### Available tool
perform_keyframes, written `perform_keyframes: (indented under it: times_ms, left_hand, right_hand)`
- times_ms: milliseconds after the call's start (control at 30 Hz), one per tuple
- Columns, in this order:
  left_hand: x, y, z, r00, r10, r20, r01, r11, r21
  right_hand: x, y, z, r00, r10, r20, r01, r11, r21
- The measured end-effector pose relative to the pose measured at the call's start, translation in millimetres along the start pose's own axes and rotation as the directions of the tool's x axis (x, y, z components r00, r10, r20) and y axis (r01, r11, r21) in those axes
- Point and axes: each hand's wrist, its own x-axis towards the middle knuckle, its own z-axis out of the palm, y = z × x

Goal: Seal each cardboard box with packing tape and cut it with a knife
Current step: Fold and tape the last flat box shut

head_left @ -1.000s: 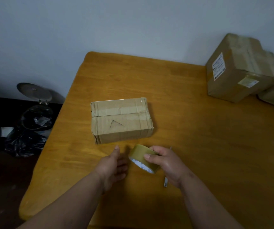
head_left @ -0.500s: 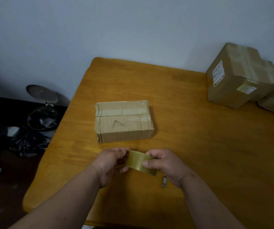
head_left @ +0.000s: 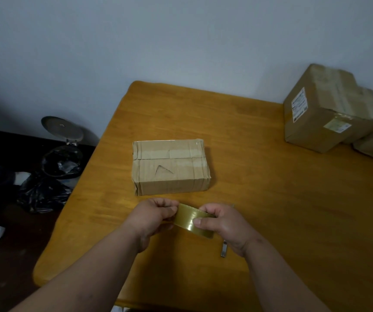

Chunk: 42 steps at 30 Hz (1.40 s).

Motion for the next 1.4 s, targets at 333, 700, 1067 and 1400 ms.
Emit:
perform_keyframes:
  times_ms: [333, 700, 1067, 1400]
  left_hand:
    - [0, 4, -1, 0.998, 0.064, 0.002, -0.064, 0.995, 0.079]
    - [-1, 13, 1, 0.969, 0.241, -0.061, -0.175, 0.835, 0.521]
    - [-4, 27, -13, 0.951, 0.304, -0.058, -0.259, 0.884, 0.389]
    - [3, 49, -29, 0.919, 0.393, -0.025, -0.321, 0.786, 0.529]
  right_hand:
    - [4, 0, -1, 0.999, -0.005, 0.036, 0.002, 0.997, 0.074]
    - [12, -6, 7, 0.998, -0.027, 0.053, 0.029, 0.998, -0.05]
    - [18, -10, 12, 0.999, -0.048, -0.017, 0.048, 0.999, 0.011]
    - [24, -17, 19, 0.991, -0.071, 0.11, 0.058, 0.991, 0.122]
